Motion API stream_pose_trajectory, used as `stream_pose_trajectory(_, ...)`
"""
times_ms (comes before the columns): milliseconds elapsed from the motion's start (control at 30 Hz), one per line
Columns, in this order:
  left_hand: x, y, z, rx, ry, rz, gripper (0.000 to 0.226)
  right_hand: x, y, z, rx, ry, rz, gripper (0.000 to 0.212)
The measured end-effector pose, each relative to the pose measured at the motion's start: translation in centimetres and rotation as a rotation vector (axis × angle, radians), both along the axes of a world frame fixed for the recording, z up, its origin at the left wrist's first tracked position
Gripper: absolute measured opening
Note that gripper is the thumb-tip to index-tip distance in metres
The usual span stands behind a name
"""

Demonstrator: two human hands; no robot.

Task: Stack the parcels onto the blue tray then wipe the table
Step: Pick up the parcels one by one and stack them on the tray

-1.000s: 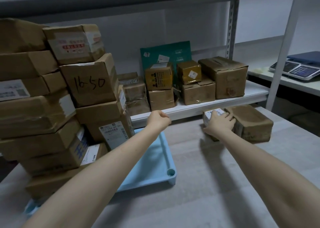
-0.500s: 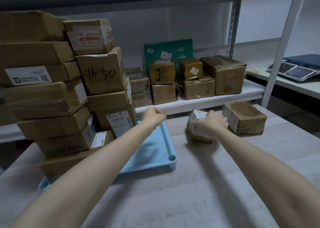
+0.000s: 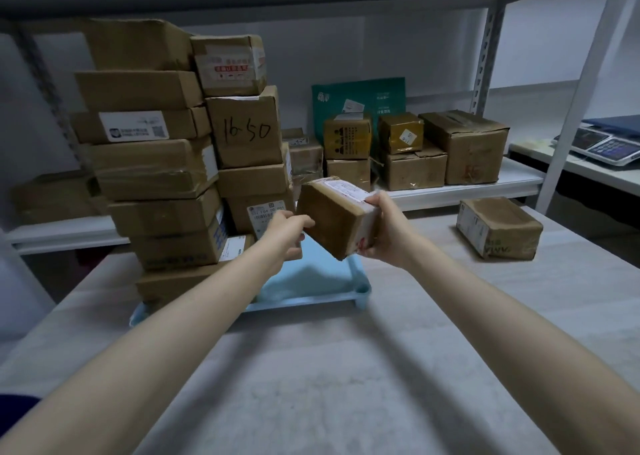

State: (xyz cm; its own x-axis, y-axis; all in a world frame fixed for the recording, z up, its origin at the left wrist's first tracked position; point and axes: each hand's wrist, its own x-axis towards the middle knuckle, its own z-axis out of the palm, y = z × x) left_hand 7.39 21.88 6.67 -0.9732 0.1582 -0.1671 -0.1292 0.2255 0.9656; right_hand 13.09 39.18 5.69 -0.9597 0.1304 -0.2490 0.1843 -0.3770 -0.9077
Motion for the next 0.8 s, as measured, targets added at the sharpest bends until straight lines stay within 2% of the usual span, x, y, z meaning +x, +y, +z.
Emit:
stream_pose_trajectory(133, 1.0, -2.4, -0.2, 0.132, -0.034, 0.031, 0.038, 0.0, -2.0, -0.6, -0.132, -0.036, 0.093, 0.034)
stream_pose_trajectory(200, 1.6, -3.2, -0.1, 0.174, -0.076, 0.02, 0.037, 0.1, -2.7, -1.0, -0.18, -0.055, 0.118, 0.042)
stream_pose_trajectory(300, 2.3, -4.5, -0.1, 0.218, -0.18, -0.056, 0.052, 0.1, -3.1, -1.7, -0.24, -0.084, 0.202, 0.059)
stream_pose_trajectory(400, 3.0, -5.6, 0.1, 0.256, -0.225, -0.156, 0.042, 0.4, -3.4, -2.0, -0.287, -0.113, 0.312, 0.071)
stream_pose_trajectory(533, 3.5, -6.2, 0.5, 0.252, -0.225, -0.196, 0.043, 0.3, -3.2, -2.7, -0.281, -0.106, 0.372, 0.075)
stream_pose_trajectory(600, 3.6, -6.3, 0.7, 0.244, -0.203, -0.137, 0.042, 0.1, -3.3, -2.8, -0.188, -0.109, 0.302, 0.064)
stream_pose_trajectory(700, 3.5, -6.4, 0.9, 0.148, -0.073, -0.085, 0.04, -0.1, -3.7, -2.8, 0.048, -0.164, 0.137, 0.027)
stream_pose_trajectory(800, 3.8, -6.4, 1.0, 0.068, 0.118, -0.071, 0.058, -0.6, -3.6, -2.9, 0.122, -0.183, -0.019, 0.019)
